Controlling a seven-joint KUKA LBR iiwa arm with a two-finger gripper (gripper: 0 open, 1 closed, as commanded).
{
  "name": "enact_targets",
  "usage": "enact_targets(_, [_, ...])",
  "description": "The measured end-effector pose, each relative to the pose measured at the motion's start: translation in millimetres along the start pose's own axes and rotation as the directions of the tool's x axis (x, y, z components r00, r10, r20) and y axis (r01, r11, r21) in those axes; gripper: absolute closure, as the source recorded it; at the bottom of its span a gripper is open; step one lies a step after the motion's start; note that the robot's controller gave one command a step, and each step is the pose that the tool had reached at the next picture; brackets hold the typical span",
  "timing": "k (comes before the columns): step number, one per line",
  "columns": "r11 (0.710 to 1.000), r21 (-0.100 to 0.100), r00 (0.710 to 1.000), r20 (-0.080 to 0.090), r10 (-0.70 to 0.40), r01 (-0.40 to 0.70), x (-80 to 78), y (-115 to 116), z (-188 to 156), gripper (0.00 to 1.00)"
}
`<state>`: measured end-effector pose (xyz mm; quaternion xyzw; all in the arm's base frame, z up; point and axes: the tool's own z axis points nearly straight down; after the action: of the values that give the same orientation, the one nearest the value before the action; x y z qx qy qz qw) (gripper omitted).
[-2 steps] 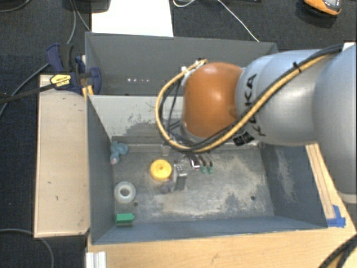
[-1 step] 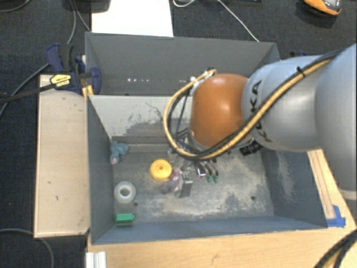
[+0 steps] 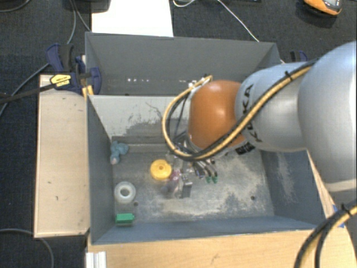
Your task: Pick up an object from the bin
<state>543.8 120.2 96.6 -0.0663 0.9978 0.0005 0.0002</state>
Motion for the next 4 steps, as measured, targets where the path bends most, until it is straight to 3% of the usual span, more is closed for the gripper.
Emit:
enact_targets(1, [0.998, 0.0, 0.998, 0.001, 0.061, -0.061, 3.5, 28.1, 18.2, 0.0])
enact_targets(2, [0.979, -0.001, 0.979, 0.006, -0.205, 0.205, 0.0, 17.2, 24.5, 1.0])
enact_targets(3, [0.979, -0.001, 0.979, 0.002, -0.202, 0.202, 1.2, 16.7, 25.9, 0.0])
enact_targets(4, [0.98, -0.001, 0.98, 0.002, -0.2, 0.2, 1.2, 16.7, 26.0, 0.0])
